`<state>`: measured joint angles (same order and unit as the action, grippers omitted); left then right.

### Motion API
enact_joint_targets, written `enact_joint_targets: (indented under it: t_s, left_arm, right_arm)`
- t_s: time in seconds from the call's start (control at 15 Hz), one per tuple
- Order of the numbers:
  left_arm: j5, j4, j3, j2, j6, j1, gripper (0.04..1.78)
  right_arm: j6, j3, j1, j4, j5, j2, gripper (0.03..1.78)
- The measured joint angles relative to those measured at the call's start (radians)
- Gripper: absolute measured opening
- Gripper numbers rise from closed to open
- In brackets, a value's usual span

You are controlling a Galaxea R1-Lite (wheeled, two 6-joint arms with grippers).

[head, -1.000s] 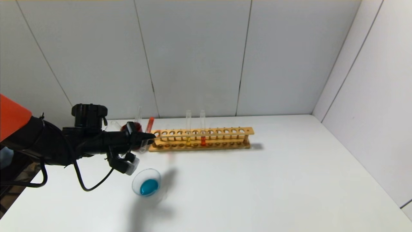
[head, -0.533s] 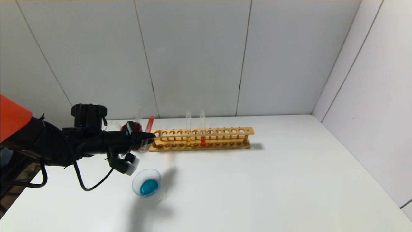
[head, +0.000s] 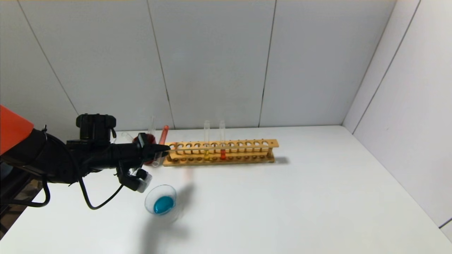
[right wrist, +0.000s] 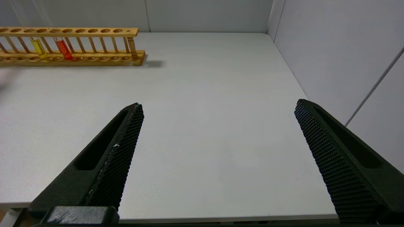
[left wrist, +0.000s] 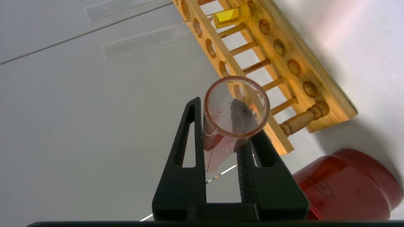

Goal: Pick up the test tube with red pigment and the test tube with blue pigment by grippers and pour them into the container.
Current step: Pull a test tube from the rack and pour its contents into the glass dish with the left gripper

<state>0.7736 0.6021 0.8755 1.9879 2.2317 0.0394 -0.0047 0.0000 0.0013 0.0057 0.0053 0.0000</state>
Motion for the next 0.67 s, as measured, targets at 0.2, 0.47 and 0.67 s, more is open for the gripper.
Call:
enact_joint_targets:
  t_s: [0.2,0.47,0.67]
  left_arm:
    - [-0.001,0.018,-0.019,-0.006,0.0,0.0,0.33]
    - [-0.002,0.047,-0.036,-0.014,-0.001,0.001,0.33]
    - [-0.001,0.047,-0.04,-0.016,0.001,0.001,0.33]
  right_arm:
    - [0.0,0.0,0.0,0.0,0.0,0.0,1.75]
    - [0.0,0.0,0.0,0.0,0.0,0.0,1.75]
    - [0.0,0.0,0.0,0.0,0.0,0.0,1.75]
